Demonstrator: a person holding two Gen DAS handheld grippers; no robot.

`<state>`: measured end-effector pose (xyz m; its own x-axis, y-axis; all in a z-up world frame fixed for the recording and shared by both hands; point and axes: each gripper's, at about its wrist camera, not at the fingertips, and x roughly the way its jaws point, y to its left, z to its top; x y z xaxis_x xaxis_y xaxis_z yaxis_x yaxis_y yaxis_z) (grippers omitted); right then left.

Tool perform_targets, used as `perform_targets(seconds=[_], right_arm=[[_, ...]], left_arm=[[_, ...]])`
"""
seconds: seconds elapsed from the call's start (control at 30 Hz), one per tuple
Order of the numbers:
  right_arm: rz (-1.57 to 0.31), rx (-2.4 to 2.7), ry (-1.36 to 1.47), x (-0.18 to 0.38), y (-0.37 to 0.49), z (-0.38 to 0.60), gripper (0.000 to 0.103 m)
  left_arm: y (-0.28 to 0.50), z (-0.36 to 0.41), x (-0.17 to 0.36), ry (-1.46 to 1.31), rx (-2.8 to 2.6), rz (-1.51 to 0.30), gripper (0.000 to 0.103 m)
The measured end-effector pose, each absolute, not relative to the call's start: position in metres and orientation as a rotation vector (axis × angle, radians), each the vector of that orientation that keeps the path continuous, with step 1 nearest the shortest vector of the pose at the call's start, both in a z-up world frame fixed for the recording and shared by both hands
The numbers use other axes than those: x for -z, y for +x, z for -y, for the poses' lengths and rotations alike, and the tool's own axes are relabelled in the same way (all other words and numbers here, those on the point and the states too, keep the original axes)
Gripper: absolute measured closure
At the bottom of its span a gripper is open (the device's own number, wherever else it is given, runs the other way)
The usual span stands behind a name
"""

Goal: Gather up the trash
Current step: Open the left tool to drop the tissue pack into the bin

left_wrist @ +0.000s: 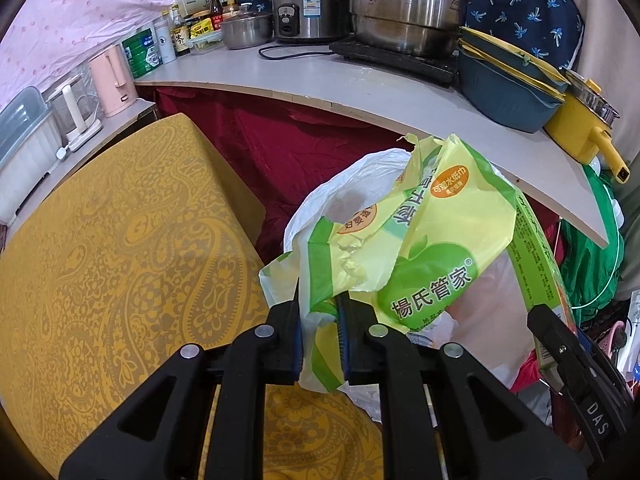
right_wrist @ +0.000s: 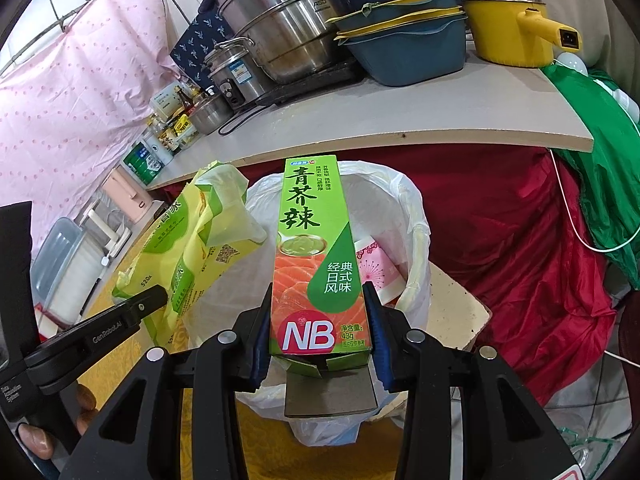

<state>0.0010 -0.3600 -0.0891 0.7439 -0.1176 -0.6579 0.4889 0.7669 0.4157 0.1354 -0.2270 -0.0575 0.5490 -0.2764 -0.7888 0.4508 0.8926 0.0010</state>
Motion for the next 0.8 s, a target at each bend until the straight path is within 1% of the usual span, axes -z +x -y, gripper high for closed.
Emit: perform_targets(seconds=[0.1, 0.2, 0.23, 0.27, 0.3, 0.33, 0.4, 0.43, 0.5, 0.57, 0.63, 0.73, 0.8], right_arm=[[-0.657, 0.352, 0.616, 0.09, 0.004, 0.36, 0.064], [-0.663, 0.349, 0.614, 0.092, 0.01, 0.36, 0.063], [-0.662, 0.347, 0.616, 0.092, 0.012, 0.36, 0.061], [-0.661, 0.351, 0.62, 0.093, 0.014, 0.36, 0.061], [-0.66, 0.354, 0.625, 0.093, 0.015, 0.36, 0.058], [-0.658, 0.354, 0.63, 0.093, 0.016, 0.36, 0.052], [-0.645, 0.359, 0.636, 0.091, 0.016, 0.361, 0.049], [-0.643, 0.359, 0.635, 0.09, 0.016, 0.361, 0.048], [-0.64, 0.361, 0.632, 0.087, 0.015, 0.36, 0.048], [-0.639, 0.359, 0.63, 0.086, 0.013, 0.359, 0.045], [-0.638, 0.36, 0.627, 0.084, 0.011, 0.358, 0.042], [-0.639, 0.359, 0.623, 0.081, 0.007, 0.356, 0.042], [-0.637, 0.36, 0.624, 0.079, 0.003, 0.354, 0.041]], left_arm=[[0.138, 0.231, 0.06, 0.209, 0.433, -0.896, 0.088], [0.142, 0.233, 0.061, 0.198, 0.433, -0.89, 0.08], [0.143, 0.233, 0.06, 0.195, 0.429, -0.888, 0.07], [0.144, 0.233, 0.06, 0.191, 0.418, -0.885, 0.055], [0.145, 0.232, 0.059, 0.179, 0.404, -0.875, 0.049], [0.145, 0.23, 0.058, 0.167, 0.398, -0.869, 0.043], [0.146, 0.226, 0.056, 0.155, 0.398, -0.866, 0.041], [0.146, 0.226, 0.056, 0.157, 0.395, -0.864, 0.038], [0.145, 0.222, 0.054, 0.164, 0.384, -0.852, 0.036], [0.143, 0.219, 0.053, 0.169, 0.379, -0.845, 0.032], [0.142, 0.215, 0.052, 0.168, 0.376, -0.833, 0.031], [0.141, 0.212, 0.048, 0.162, 0.378, -0.822, 0.03], [0.142, 0.211, 0.045, 0.154, 0.367, -0.807, 0.027]])
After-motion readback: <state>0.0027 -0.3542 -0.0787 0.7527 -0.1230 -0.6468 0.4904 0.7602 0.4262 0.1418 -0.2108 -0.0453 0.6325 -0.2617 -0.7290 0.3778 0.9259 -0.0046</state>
